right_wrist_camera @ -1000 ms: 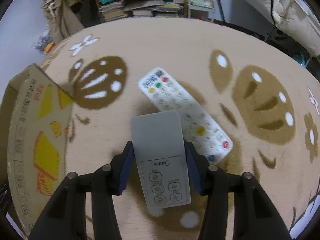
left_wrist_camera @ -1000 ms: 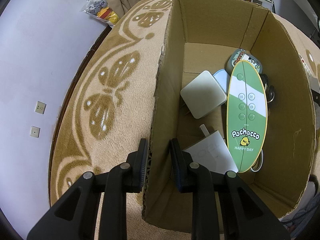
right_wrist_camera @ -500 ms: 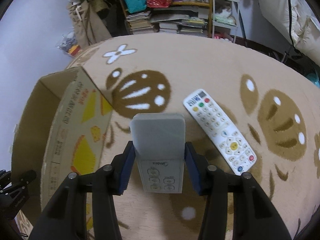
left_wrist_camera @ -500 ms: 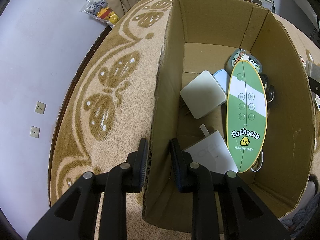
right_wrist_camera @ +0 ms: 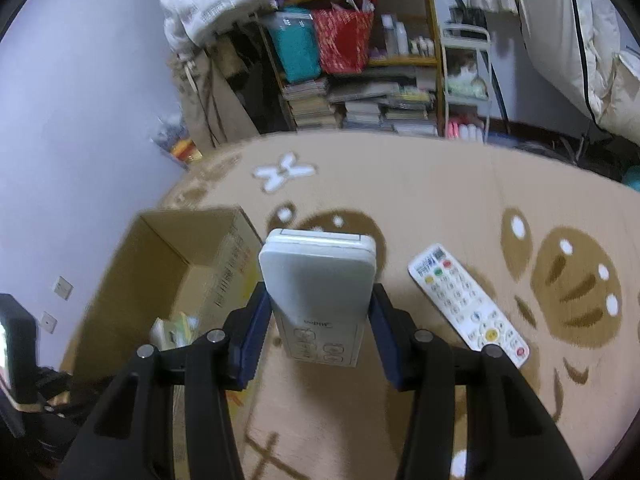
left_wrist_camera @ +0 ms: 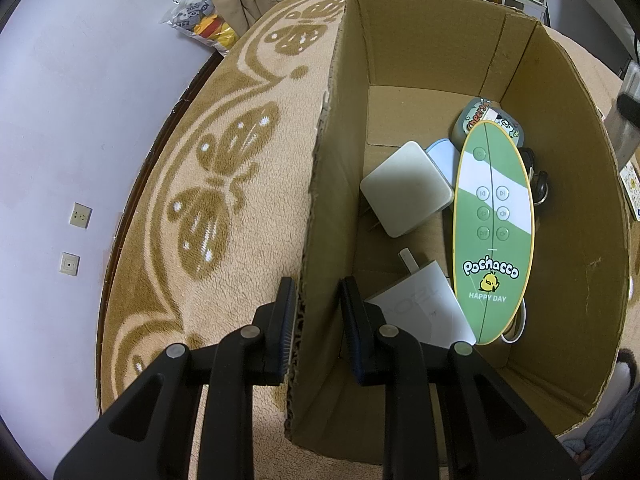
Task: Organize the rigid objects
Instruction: 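Carry the white air-conditioner remote into the box and release it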
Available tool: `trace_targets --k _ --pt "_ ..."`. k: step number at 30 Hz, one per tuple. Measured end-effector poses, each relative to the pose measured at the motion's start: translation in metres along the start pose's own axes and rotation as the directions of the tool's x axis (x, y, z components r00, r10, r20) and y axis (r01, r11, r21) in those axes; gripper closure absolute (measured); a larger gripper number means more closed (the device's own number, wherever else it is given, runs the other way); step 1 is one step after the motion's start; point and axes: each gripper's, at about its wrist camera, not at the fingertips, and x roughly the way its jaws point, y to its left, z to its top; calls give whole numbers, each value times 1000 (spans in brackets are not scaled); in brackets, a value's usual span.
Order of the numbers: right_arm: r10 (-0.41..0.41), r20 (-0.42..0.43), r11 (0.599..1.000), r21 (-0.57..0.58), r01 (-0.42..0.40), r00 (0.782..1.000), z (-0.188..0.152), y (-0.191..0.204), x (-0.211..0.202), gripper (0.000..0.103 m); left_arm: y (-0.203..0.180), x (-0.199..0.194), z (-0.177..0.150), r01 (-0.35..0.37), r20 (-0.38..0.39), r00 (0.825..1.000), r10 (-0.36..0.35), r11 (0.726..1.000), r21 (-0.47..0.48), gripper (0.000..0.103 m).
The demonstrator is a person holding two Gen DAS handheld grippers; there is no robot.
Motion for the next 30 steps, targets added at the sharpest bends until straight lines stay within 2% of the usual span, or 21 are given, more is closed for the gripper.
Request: trace_targets --k 8,16,25,30 --pt "106 133 994 -50 -100 986 10 28 -28 51 0 0 0 1 0 1000 -1 1000 -1 80" --pt "173 190 982 -108 -154 967 10 51 -42 51 0 0 0 3 0 1000 -3 1000 -1 80" --pt "267 149 960 -132 -248 952 1 69 -39 51 0 0 0 3 -1 1000 -3 1000 -1 80" --pt "277 117 953 -158 -258 954 -9 78 -35 51 0 0 0 3 -1 1000 -3 1000 -1 80"
